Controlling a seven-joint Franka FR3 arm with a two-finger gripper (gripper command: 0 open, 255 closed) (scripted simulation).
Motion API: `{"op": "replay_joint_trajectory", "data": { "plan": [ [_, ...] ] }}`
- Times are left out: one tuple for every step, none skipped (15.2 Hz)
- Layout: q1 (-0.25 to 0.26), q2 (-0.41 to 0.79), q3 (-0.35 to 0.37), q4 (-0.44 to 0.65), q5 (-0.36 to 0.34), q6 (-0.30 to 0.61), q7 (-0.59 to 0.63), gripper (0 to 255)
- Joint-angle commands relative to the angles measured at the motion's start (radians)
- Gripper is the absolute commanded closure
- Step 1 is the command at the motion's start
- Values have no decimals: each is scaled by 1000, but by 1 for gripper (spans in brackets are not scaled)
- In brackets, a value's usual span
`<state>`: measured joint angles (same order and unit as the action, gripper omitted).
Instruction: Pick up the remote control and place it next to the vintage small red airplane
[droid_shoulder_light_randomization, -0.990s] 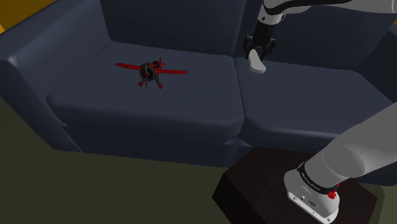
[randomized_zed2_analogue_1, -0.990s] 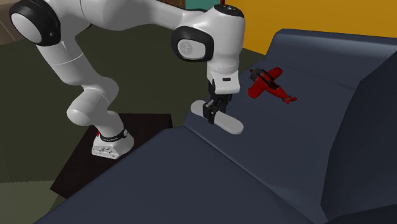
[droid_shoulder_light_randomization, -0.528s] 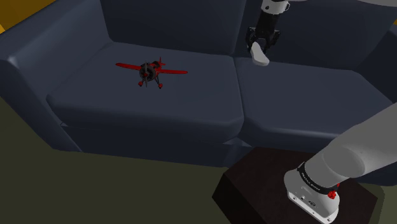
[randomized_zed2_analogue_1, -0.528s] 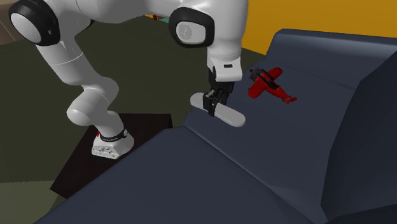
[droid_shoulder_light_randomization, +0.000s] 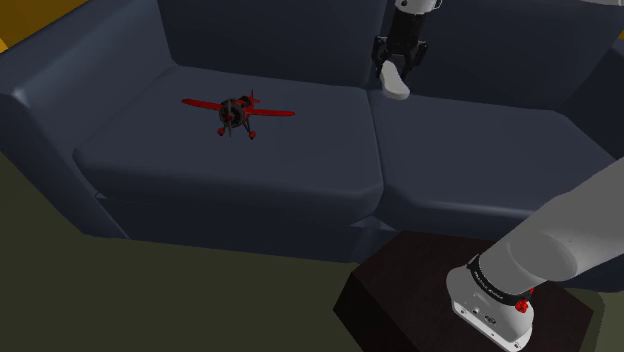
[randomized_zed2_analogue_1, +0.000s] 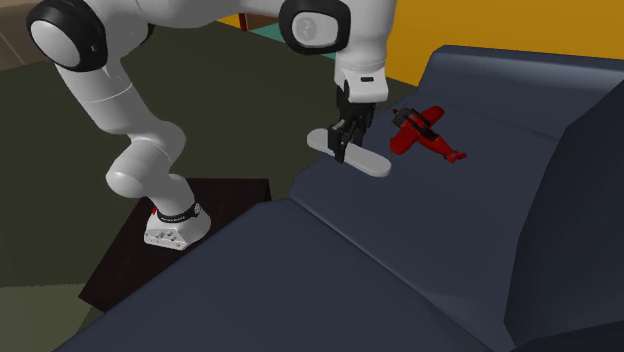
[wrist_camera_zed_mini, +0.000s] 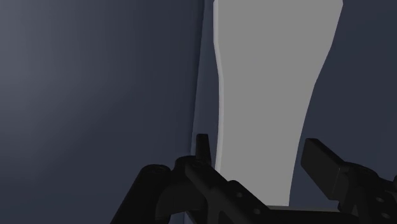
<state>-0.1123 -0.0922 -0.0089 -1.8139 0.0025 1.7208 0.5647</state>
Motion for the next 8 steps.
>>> {"op": "replay_joint_trajectory", "data": {
  "plan": [
    [21,22,25,29,2,-6,47,255],
    [32,34,37,43,3,-8,70,255],
    [42,46,50,58,3,-10,93,255],
    [53,60,62,74,3,-13,115,255],
    [64,74,73,91,2,-16,138,255],
    [75,90,85,110,1,-19,161,255],
    [86,106,96,130,0,-23,184,255],
    [98,124,107,152,-2,-27,206,255]
  ]
}}
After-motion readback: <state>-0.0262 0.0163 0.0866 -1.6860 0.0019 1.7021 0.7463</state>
